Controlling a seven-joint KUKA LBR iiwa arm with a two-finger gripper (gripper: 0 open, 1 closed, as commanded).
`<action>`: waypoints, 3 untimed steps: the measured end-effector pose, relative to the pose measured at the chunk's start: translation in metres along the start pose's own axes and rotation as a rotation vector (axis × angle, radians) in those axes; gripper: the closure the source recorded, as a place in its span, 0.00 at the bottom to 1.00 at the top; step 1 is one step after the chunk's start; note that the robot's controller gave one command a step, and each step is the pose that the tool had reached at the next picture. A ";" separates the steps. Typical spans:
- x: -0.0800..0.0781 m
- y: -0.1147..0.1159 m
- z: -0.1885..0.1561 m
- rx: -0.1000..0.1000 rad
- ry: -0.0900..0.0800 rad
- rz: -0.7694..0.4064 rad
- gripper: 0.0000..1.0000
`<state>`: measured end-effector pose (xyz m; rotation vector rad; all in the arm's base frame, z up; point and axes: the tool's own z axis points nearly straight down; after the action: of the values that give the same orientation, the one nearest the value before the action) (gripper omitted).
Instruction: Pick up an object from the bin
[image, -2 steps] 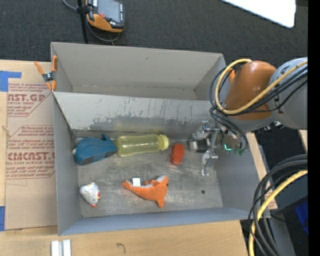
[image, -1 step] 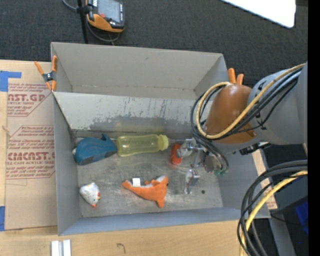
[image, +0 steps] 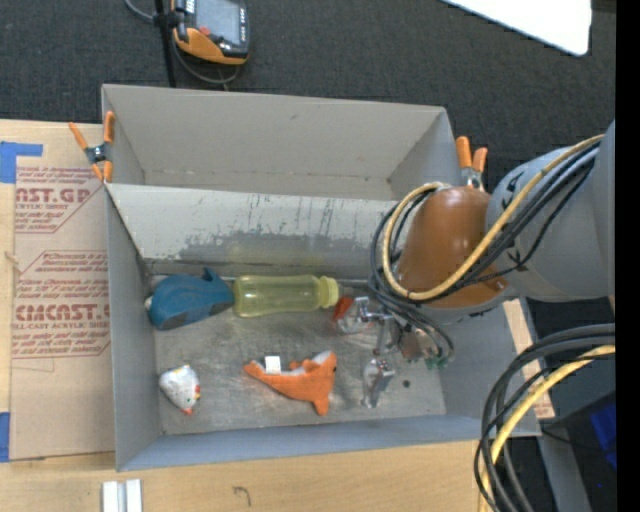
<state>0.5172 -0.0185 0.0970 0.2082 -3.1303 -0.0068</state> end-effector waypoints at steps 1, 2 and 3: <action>0.022 0.064 0.003 0.004 -0.003 0.159 1.00; 0.022 0.064 0.003 0.004 -0.003 0.160 1.00; -0.005 0.061 -0.154 0.005 -0.010 0.006 1.00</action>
Offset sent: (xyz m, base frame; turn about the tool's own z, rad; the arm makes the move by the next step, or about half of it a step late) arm 0.0000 0.0000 0.0000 0.0000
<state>0.5148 0.0418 0.2516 0.1999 -3.1411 -0.0001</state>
